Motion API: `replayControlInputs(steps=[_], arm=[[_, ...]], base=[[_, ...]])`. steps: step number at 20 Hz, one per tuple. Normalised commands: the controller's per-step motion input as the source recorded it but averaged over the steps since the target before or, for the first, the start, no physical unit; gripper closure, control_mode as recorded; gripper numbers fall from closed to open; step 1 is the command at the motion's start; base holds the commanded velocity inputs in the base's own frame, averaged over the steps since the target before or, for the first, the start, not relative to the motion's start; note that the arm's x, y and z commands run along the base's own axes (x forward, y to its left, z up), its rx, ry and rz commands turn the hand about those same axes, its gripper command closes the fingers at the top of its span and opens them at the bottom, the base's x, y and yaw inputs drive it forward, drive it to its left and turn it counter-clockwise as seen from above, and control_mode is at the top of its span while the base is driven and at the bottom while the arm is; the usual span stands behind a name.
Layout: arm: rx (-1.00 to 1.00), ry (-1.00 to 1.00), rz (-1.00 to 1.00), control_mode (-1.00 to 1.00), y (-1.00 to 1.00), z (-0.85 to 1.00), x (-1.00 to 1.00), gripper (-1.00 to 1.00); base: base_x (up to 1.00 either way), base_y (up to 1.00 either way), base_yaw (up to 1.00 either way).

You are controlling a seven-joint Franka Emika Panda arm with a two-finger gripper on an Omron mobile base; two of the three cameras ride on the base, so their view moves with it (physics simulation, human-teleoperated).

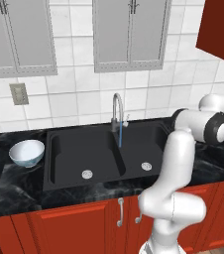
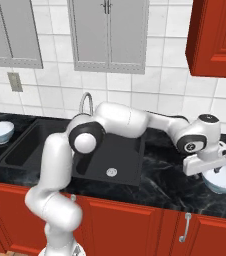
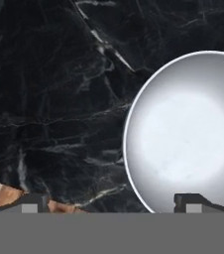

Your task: Rinse each bowl for a few seconds and place them down in the sink or on the counter.

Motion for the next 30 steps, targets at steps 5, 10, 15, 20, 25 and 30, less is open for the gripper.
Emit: replayControlInputs(steps=[5, 10, 15, 20, 25, 30], arm=[[0.05, 0.00, 0.00, -1.00, -0.08, -0.15, 0.09, -1.00], [0.00, -0.01, 0.00, -1.00, 0.02, -0.20, 0.00, -1.00], [0.00, -0.02, -0.01, -1.00, 0.05, -0.19, 0.00, -1.00], [-0.02, 0.00, -0.01, -1.00, 0.10, -0.22, 0.00, -1.00], [-0.05, 0.00, 0.00, -1.00, 0.07, -0.20, 0.07, -1.00], [-0.06, 0.00, 0.01, -1.00, -0.03, -0.09, 0.26, -1.00]], base=[[0.00, 0.00, 0.00], [0.00, 0.00, 0.00], [0.00, 0.00, 0.00], [0.00, 0.00, 0.00], [0.00, 0.00, 0.00], [0.00, 0.00, 0.00]])
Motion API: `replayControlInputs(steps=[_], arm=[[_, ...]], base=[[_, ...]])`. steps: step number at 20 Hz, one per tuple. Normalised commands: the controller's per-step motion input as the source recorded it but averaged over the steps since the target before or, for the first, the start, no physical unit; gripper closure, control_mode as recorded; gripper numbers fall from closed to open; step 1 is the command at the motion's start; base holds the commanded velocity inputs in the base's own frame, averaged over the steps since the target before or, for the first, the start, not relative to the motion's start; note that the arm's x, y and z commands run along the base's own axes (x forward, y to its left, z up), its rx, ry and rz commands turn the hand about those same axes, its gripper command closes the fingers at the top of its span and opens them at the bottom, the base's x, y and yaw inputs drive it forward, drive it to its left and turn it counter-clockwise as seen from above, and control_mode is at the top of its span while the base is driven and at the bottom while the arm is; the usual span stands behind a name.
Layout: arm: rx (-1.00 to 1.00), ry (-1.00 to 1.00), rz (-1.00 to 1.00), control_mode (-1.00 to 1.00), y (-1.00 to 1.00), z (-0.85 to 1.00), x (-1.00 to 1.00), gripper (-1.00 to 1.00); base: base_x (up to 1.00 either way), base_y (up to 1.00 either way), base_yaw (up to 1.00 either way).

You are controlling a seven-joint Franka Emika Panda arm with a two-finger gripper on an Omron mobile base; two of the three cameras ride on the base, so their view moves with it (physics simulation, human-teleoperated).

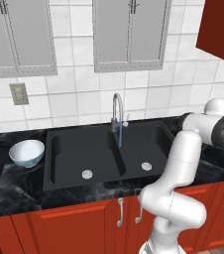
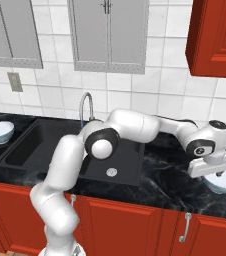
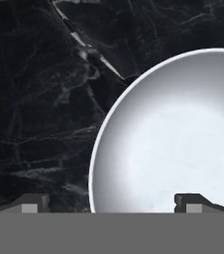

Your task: Rinse each bowl for a few seconds and place them down in the sink or on the counter.

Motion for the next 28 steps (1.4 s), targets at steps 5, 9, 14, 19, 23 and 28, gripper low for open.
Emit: replayControlInputs(steps=[5, 9, 14, 19, 23, 28], arm=[[-0.02, 0.00, 0.04, -1.00, -0.18, -0.03, 0.28, -1.00], [-0.01, 0.00, 0.02, -1.00, -0.09, -0.24, 0.04, -1.00], [0.00, 0.01, 0.00, -1.00, -0.06, -0.36, 0.00, -1.00], [0.00, 0.01, 0.00, -1.00, -0.01, -0.21, 0.09, 1.00], [0.00, 0.00, 0.00, -1.00, 0.00, 0.00, -0.01, 1.00], [-0.01, 0.00, 0.00, -1.00, 0.12, -0.04, -0.09, 1.00]], base=[[0.00, 0.00, 0.00], [0.00, 0.00, 0.00], [0.00, 0.00, 0.00], [0.00, 0.00, 0.00], [0.00, 0.00, 0.00], [0.00, 0.00, 0.00]])
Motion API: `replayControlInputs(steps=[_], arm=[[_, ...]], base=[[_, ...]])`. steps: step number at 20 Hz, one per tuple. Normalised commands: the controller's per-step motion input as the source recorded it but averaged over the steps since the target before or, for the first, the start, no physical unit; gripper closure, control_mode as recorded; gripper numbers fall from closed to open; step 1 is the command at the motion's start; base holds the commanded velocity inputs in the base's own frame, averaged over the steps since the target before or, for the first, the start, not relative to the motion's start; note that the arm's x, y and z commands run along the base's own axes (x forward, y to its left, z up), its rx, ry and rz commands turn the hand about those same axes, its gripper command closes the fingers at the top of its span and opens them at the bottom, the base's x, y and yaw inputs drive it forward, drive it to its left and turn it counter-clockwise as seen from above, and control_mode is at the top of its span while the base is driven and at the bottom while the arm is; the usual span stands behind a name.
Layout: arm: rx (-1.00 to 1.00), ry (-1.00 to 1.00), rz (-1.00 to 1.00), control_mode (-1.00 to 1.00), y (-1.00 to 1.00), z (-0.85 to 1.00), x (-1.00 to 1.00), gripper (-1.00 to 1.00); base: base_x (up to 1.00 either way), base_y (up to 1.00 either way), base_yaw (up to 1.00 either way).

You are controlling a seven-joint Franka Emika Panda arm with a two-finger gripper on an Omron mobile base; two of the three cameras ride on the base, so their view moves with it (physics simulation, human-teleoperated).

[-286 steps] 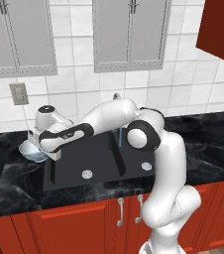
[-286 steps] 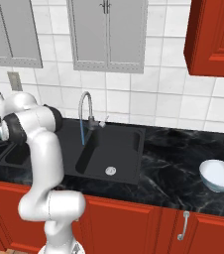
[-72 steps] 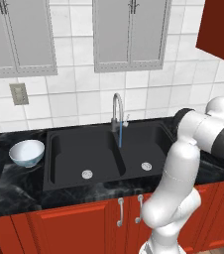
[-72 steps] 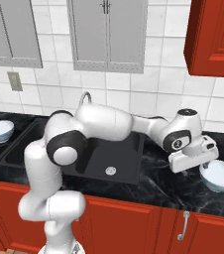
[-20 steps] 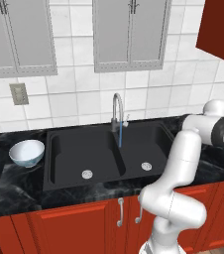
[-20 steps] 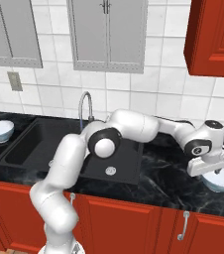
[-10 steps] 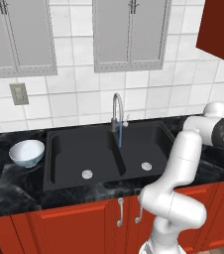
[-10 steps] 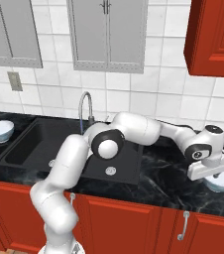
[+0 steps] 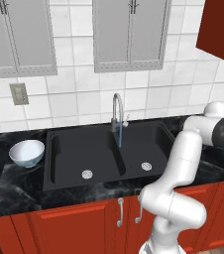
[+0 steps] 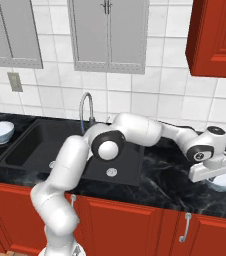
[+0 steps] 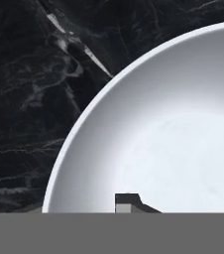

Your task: Rinse each bowl for a few seconds and place them down in the sink or on the counter.

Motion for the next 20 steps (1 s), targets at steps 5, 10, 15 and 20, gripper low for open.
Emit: replayControlInputs(steps=[5, 10, 15, 20], arm=[[-0.08, 0.00, 0.01, -1.00, 0.30, 0.18, -0.16, 1.00], [-0.17, -0.04, 0.11, -1.00, 0.47, 0.54, -0.44, 1.00], [-0.18, -0.01, 0.16, -1.00, 0.67, 0.36, -0.45, 1.00], [-0.05, 0.08, 0.19, -1.00, 0.57, 0.45, -0.31, 1.00]], base=[[0.00, 0.00, 0.00], [0.00, 0.00, 0.00], [0.00, 0.00, 0.00], [0.00, 0.00, 0.00]])
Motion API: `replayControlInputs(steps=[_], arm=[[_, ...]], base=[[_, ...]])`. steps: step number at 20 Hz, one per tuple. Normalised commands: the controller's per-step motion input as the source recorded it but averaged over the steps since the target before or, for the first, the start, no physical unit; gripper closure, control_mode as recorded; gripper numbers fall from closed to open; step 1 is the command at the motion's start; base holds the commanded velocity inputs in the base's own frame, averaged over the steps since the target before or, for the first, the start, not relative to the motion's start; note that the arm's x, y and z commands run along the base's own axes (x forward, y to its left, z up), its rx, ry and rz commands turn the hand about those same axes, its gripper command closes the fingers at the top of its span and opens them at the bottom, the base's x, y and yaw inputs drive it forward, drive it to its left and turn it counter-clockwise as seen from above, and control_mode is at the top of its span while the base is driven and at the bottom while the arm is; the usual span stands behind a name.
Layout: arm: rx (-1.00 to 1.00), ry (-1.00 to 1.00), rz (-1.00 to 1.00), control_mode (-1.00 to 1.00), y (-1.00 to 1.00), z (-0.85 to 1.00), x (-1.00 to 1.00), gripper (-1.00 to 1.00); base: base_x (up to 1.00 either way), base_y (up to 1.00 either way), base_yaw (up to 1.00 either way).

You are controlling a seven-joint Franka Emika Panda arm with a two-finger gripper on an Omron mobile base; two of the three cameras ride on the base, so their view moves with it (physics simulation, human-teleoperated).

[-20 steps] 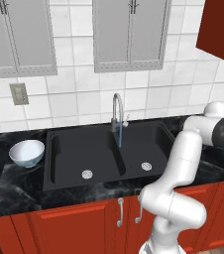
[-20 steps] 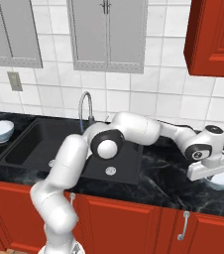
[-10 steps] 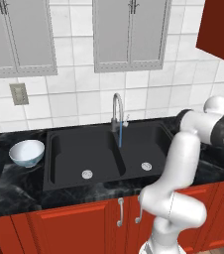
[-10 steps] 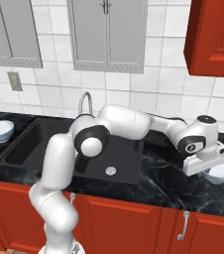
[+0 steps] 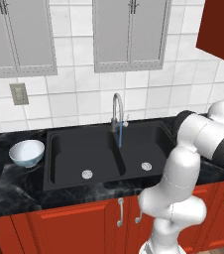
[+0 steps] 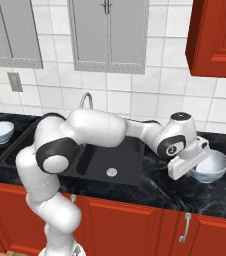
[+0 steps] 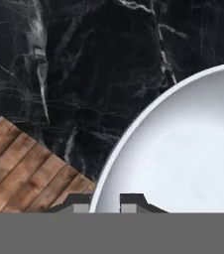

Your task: Rinse each bowl for a few seconds and place them down in the sink or on the counter.

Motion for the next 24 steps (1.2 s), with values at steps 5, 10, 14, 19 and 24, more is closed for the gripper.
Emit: replayControlInputs(steps=[5, 10, 14, 19, 24], arm=[[-0.01, 0.09, 0.19, -1.00, 0.35, 0.76, -0.22, 1.00], [-0.03, 0.12, 0.16, -1.00, 0.36, 0.56, -0.15, 1.00], [0.00, 0.15, 0.12, -1.00, 0.47, 0.29, -0.03, 1.00], [0.06, 0.16, 0.13, -1.00, 0.30, 0.45, -0.05, 1.00], [0.10, 0.17, 0.15, -1.00, 0.23, 0.37, -0.05, 1.00]], base=[[0.00, 0.00, 0.00], [0.00, 0.00, 0.00], [0.00, 0.00, 0.00], [0.00, 0.00, 0.00], [0.00, 0.00, 0.00]])
